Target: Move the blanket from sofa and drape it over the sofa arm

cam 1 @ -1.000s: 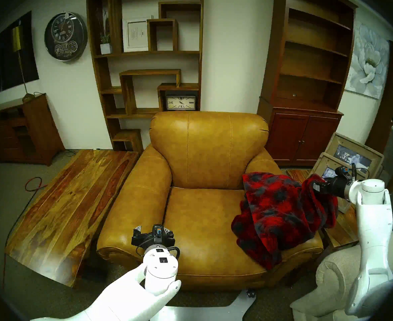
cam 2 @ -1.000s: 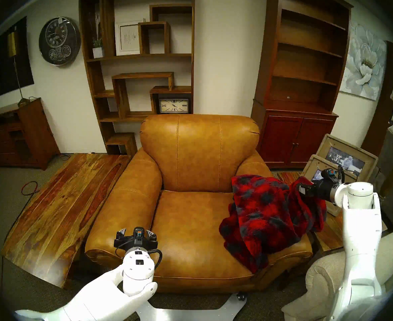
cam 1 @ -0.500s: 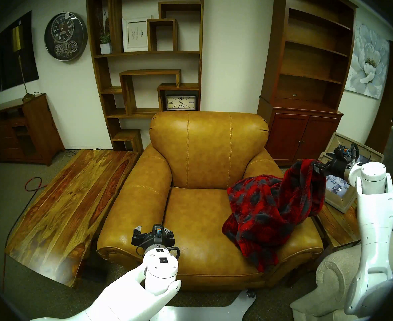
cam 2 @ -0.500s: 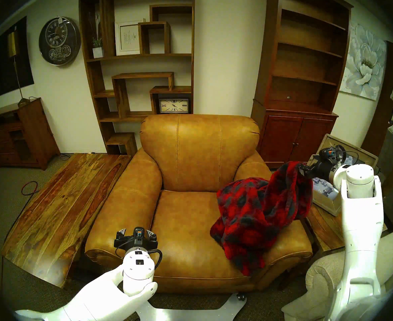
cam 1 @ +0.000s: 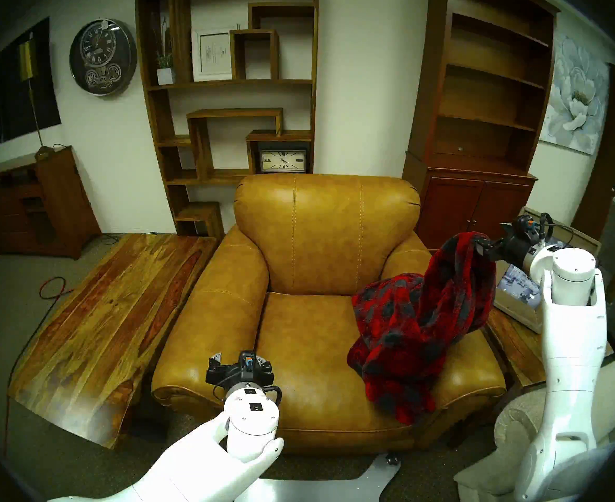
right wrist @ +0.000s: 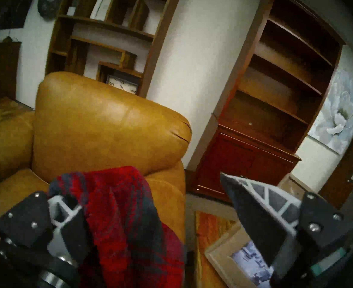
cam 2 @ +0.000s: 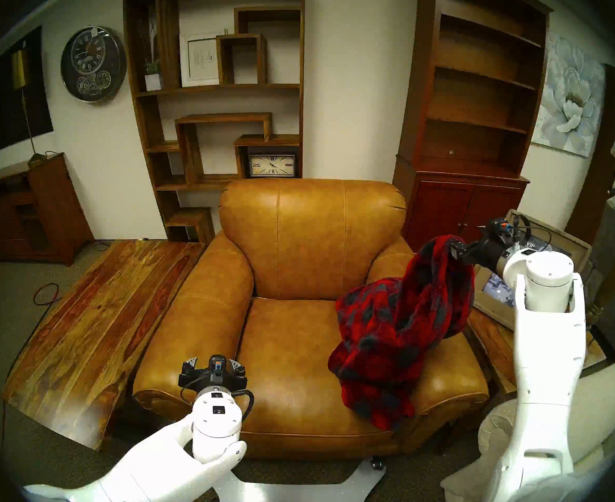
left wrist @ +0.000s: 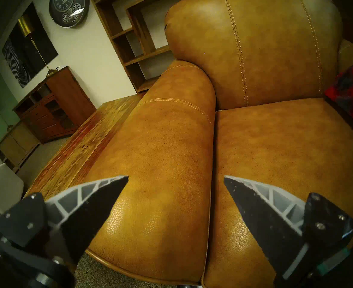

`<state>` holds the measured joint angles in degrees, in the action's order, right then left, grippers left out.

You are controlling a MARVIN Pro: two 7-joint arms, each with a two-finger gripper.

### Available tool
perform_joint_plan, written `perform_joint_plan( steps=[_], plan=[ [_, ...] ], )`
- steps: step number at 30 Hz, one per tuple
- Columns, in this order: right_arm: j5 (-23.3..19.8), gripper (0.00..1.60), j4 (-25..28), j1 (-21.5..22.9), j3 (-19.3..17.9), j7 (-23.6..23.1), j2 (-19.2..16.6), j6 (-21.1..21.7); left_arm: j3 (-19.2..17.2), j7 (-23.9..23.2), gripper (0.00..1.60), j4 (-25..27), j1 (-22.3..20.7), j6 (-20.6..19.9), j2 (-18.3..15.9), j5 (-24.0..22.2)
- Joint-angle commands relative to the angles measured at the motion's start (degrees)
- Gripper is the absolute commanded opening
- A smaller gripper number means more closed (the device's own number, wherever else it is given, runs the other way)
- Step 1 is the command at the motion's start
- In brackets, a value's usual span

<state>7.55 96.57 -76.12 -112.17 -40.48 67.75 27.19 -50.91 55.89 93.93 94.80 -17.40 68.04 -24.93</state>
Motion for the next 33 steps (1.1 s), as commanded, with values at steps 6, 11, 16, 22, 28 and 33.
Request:
perform_joint_plan(
  steps=[6, 11, 16, 22, 28, 33],
  plan=[
    [-2.33, 1.6, 9.23, -7.32, 5.56, -6.12, 5.7, 12.09, 0.11, -0.04, 1.6, 0.9, -0.12, 0.01, 0.06, 0.1],
    [-0.72, 1.6, 13.08, -11.6, 8.83, -7.97, 5.46, 17.78, 0.11, -0.04, 1.6, 0.96, -0.1, 0.0, 0.04, 0.1],
    [1.12, 1.6, 13.3, -15.71, 13.32, -9.2, 6.46, 23.64, 0.11, -0.04, 1.6, 0.91, -0.12, 0.01, 0.06, 0.1],
    [6.49, 1.6, 10.57, -20.07, 19.42, -5.97, 7.73, 27.72, 0.11, -0.04, 1.6, 0.95, -0.11, 0.0, 0.04, 0.1],
    [13.82, 1.6, 3.39, -19.78, 24.67, 0.73, 10.01, 25.43, 0.11, -0.04, 1.6, 1.01, -0.09, -0.01, 0.02, 0.09],
    [17.74, 1.6, -2.1, -18.28, 27.13, 5.89, 13.62, 23.85, 0.11, -0.03, 1.6, 0.93, -0.11, 0.01, 0.05, 0.1]
  ],
)
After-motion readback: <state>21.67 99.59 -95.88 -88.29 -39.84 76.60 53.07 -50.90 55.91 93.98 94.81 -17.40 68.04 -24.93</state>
